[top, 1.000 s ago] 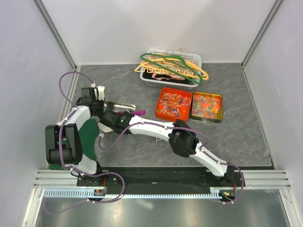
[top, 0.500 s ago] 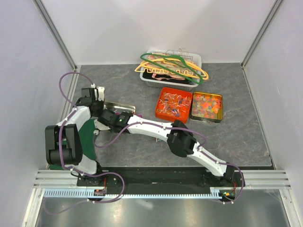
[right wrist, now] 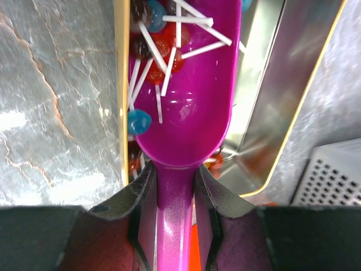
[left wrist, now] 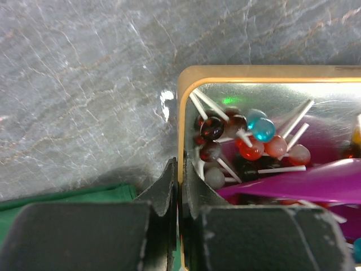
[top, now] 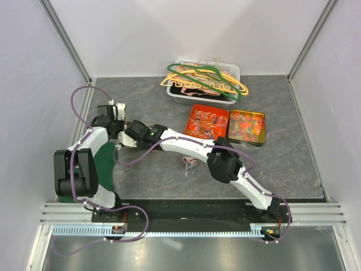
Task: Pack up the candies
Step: Scoop the fake candies from the storage box.
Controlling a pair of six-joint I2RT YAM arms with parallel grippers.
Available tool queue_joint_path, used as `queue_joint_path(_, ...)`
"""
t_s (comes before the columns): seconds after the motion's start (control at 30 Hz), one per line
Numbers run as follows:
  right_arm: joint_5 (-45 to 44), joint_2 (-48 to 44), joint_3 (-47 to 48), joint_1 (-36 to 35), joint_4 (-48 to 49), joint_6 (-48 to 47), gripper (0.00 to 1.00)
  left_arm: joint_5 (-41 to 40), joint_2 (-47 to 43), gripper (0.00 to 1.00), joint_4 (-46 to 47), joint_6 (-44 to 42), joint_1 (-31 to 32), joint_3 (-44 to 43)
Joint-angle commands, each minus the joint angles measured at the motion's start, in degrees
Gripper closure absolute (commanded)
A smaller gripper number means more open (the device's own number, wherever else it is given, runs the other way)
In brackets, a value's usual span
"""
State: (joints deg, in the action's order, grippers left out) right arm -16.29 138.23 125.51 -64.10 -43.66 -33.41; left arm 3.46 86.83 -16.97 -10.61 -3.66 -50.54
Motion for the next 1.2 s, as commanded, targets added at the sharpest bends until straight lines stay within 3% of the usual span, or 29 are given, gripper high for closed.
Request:
queue_joint_path(0.0, 7.6, -3.8, -1.9, 0.6, -0.8, 4.8, 1.0, 3.5, -3.2, 0.98, 6.4, 2.2, -0.1, -1.5)
queue_joint_path(1.17, 11.8, -9.2, 1.4, 8.7, -1.0, 14.6, 1.0, 2.7, -3.1, 0.98, 6.8, 2.0, -0.4, -1.3)
